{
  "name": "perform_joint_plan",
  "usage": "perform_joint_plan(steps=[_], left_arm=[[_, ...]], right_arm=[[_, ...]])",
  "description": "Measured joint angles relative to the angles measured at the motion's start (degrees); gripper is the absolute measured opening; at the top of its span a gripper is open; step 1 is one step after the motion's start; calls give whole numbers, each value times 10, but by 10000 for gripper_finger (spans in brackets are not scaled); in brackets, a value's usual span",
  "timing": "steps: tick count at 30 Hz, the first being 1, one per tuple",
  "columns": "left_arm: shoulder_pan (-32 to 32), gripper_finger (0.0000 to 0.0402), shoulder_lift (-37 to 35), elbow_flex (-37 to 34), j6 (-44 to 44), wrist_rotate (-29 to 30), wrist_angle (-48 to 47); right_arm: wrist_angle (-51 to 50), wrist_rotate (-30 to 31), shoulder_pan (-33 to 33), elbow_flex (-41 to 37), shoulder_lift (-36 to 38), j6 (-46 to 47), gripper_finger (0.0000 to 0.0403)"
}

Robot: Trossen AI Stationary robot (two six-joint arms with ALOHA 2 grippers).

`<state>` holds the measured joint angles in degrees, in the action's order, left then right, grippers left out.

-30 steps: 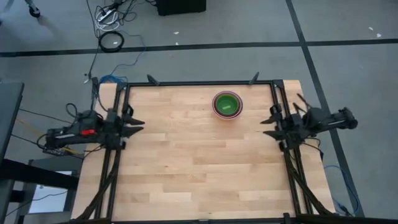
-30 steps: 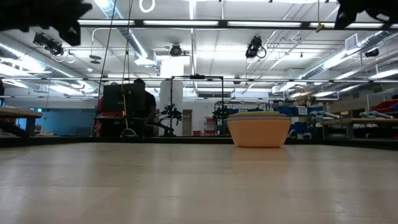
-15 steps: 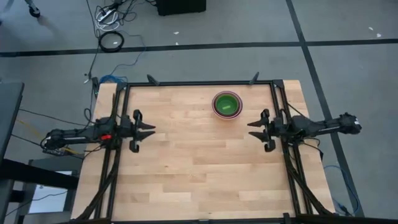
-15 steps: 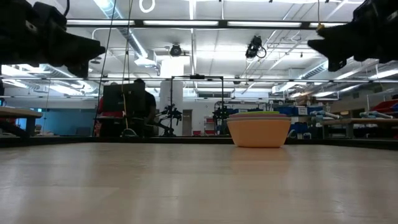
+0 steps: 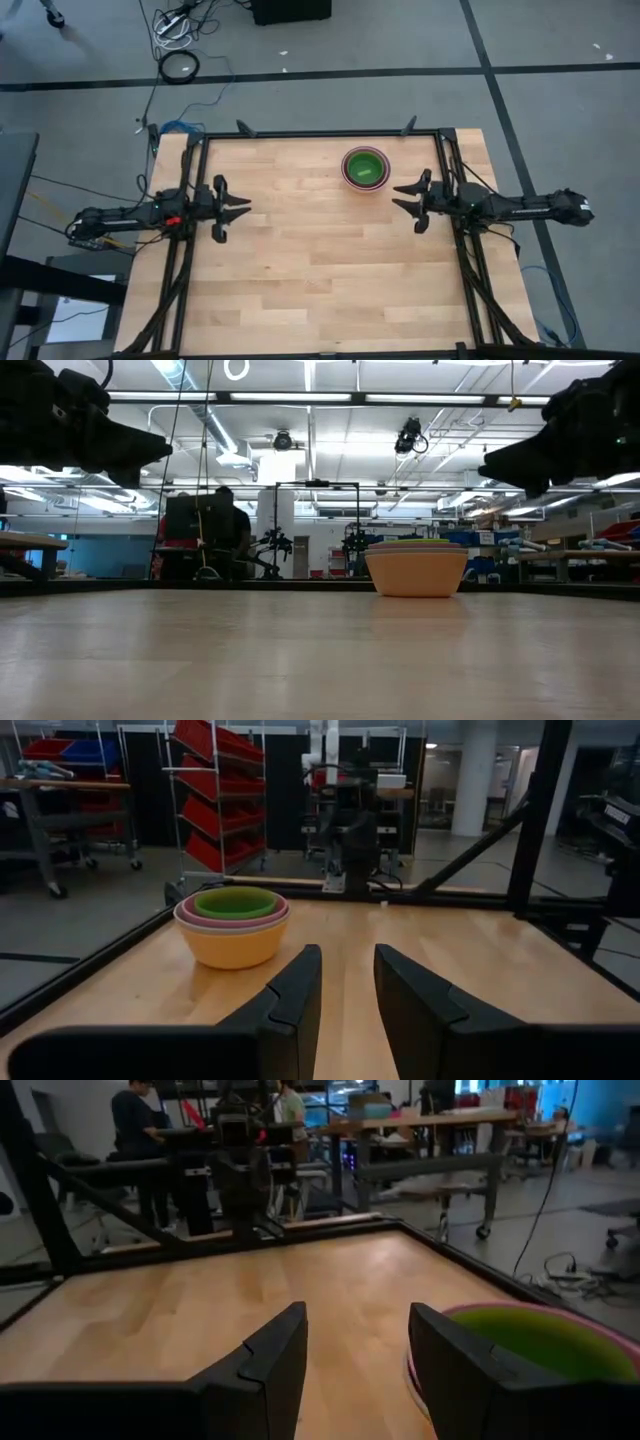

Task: Nest bowls inside each other
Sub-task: Return to Home Position

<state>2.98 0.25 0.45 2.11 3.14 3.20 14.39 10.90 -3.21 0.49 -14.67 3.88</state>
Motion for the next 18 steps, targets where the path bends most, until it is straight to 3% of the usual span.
perform_joint_plan(steps=[18], left_arm=[[0, 103, 0, 0, 0, -2, 0]], right_arm=[[1, -1, 0, 0, -6, 25, 166]])
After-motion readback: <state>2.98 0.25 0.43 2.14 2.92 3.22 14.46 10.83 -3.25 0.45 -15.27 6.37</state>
